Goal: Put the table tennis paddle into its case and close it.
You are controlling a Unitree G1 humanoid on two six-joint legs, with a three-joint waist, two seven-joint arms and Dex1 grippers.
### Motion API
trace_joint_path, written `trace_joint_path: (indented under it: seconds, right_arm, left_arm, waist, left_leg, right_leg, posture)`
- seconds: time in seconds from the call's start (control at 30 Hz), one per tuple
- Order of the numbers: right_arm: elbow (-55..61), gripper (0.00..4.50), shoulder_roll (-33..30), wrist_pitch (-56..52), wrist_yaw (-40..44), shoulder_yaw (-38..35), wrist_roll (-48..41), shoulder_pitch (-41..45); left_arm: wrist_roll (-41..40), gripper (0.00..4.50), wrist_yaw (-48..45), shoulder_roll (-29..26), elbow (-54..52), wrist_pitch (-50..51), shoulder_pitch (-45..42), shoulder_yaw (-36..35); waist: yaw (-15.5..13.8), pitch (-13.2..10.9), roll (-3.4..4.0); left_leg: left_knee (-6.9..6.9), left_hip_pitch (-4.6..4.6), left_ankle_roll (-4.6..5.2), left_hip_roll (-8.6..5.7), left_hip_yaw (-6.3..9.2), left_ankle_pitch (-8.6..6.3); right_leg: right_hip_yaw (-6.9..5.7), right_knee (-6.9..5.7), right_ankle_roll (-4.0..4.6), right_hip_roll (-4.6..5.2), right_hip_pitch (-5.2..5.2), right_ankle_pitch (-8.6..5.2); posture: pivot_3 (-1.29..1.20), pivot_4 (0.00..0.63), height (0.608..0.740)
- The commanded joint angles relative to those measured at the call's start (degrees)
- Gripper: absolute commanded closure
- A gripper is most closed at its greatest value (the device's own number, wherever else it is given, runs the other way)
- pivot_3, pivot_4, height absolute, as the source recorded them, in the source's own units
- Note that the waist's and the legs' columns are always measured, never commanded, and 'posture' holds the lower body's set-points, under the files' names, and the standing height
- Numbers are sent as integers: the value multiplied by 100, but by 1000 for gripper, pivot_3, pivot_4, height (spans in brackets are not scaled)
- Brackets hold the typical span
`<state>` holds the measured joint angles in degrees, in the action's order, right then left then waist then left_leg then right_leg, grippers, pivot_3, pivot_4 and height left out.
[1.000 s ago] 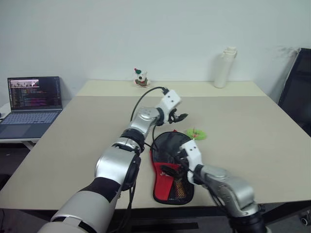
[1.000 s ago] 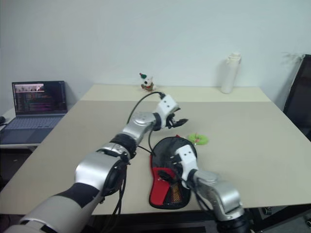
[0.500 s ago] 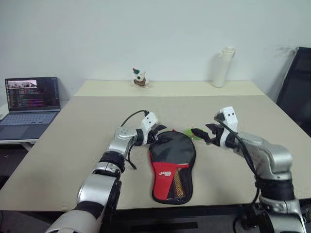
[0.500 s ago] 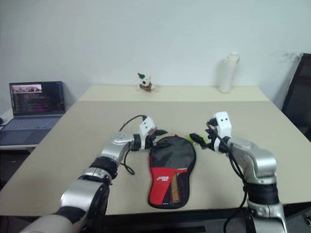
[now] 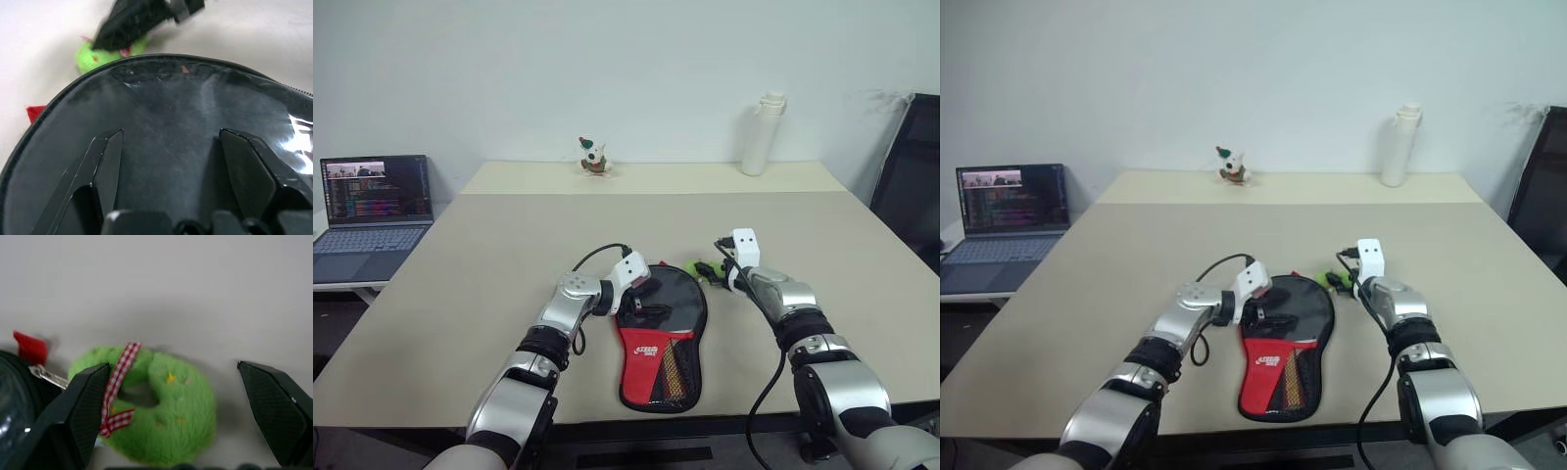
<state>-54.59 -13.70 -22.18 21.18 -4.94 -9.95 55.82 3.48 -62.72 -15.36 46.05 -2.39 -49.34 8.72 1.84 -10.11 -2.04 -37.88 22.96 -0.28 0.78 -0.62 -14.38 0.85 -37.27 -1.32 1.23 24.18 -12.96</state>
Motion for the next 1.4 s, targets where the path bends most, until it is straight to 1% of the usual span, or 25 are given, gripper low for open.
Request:
trace_joint_path:
  seconds: [0.03, 0.07, 0.1, 0.13, 0.3, 0.33, 0.4, 0.5, 0.53, 0.67, 0.8, 0.93, 0.97, 1.03, 1.23, 1.4]
  right_arm:
    - [-147, 0, 39, 202, 58, 10, 107, 111]
    - [-165, 0, 50, 210, 53, 5, 115, 109]
    - [-169, 369, 58, 211, 57, 2, 121, 105]
    - [-173, 578, 63, 213, 61, -3, 129, 103]
    - [-10, 2216, 83, 107, 128, 34, 161, 5]
    - [69, 2601, 82, 59, 153, 48, 167, -32]
    - [184, 3197, 81, 0, 175, 51, 184, -84]
    - [563, 4253, 24, -137, 162, 37, 187, -206]
    - [761, 4462, -32, -187, 134, 11, 182, -258]
    - [1587, 4462, -278, -548, 77, -103, 123, -499]
    - [3121, 4462, -759, -1425, 195, -231, -49, -1071]
    - [4592, 4462, -1057, -2368, 227, -280, -290, -1755]
    - [4972, 4462, -1128, -2608, 247, -285, -351, -1951]
    - [5735, 4462, -1245, -3071, 259, -284, -484, -2369]
    - [7818, 4462, -1241, -4539, 190, -487, -1149, -3513]
    - [9096, 4462, -1259, -5570, 325, -725, -1777, -4267]
  left_arm:
    - [-64, 1104, -39, -22, -307, 24, 30, 91]
    - [-61, 1104, -45, -29, -320, 30, 43, 103]
    - [-57, 1075, -48, -33, -322, 29, 52, 117]
    - [-57, 1075, -48, -36, -323, 29, 58, 129]
    - [31, 1075, -21, -17, -157, -74, 50, 243]
    - [78, 1075, -8, -12, -83, -119, 48, 289]
    - [106, 1075, 5, -7, 2, -164, 48, 343]
    - [120, 1075, -26, 21, 178, -176, 52, 389]
    - [129, 1075, -37, 32, 243, -185, 59, 402]
    - [155, 1075, -41, 55, 456, -252, 48, 418]
    - [163, 1075, -36, 112, 656, -288, 7, 418]
    - [166, 1075, -27, 186, 811, -307, -77, 411]
    - [165, 1075, -25, 209, 853, -304, -109, 407]
    - [180, 1075, 0, 252, 964, -326, -188, 404]
    - [237, 1075, 127, 403, 1265, -410, -394, 416]
    - [281, 1075, 201, 514, 1444, -479, -487, 431]
  waist:
    - [0, 0, 0]
    - [1, 0, 0]
    - [3, 0, 0]
    - [4, 0, 0]
    - [1, 0, 0]
    - [1, 0, 0]
    - [1, 0, 0]
    - [0, 1, 2]
    - [0, 2, 3]
    - [-2, 3, 4]
    - [-27, 6, 9]
    - [-38, 12, 16]
    - [-53, 14, 18]
    - [-81, 14, 18]
    - [-149, 15, 20]
    - [-178, 16, 18]
  left_leg:
    - [-1, -2, 0, 0, 0, 0]
    - [-1, -4, 0, 0, 0, 0]
    - [-1, -5, 0, 0, 0, 0]
    - [-2, -6, 0, 1, 0, 0]
    - [-4, -10, 0, 1, 1, 0]
    - [-6, -11, 0, 0, 1, 0]
    - [-8, -13, 0, -1, 1, 0]
    - [-9, -18, 0, -1, -1, 1]
    - [-9, -19, 0, -1, -1, 1]
    - [-9, -17, 0, -3, 0, 1]
    - [-9, -15, 0, -5, 4, 1]
    - [-10, -17, 0, -6, 7, 1]
    - [-10, -17, 0, -7, 9, 1]
    - [-11, -12, 0, -8, 16, 1]
    - [-14, -13, 0, -10, 14, 1]
    - [-13, -10, 0, -9, 17, 1]
  right_leg:
    - [1, -1, 0, 0, -1, 0]
    - [1, -4, 0, 0, -2, 0]
    - [1, -6, 0, 0, -2, 0]
    - [1, -8, 0, -1, -2, 0]
    - [1, -24, 0, -1, 0, -1]
    - [1, -27, 0, -1, 0, -1]
    - [2, -33, 0, 0, -1, -1]
    - [4, -39, 0, 0, -1, -1]
    - [3, -41, 1, -1, -1, -1]
    - [3, -40, 0, 0, -1, -2]
    - [-1, -39, -1, 2, -3, -3]
    - [-2, -37, -5, 1, -7, -6]
    - [-3, -38, -25, 2, -8, -18]
    - [-5, -36, -27, 2, -9, -19]
    - [-7, -33, -31, 2, -9, -22]
    - [-12, -24, -32, 1, -10, -22]
  posture:
    - [0, 150, 740]
    - [0, 150, 740]
    - [0, 150, 740]
    - [0, 150, 740]
    - [0, 150, 740]
    - [0, 150, 740]
    - [0, 150, 740]
    - [0, 150, 740]
    - [0, 150, 740]
    - [0, 150, 740]
    - [0, 150, 740]
    - [0, 150, 740]
    - [0, 150, 740]
    - [0, 150, 740]
    - [0, 150, 740]
    - [0, 150, 740]
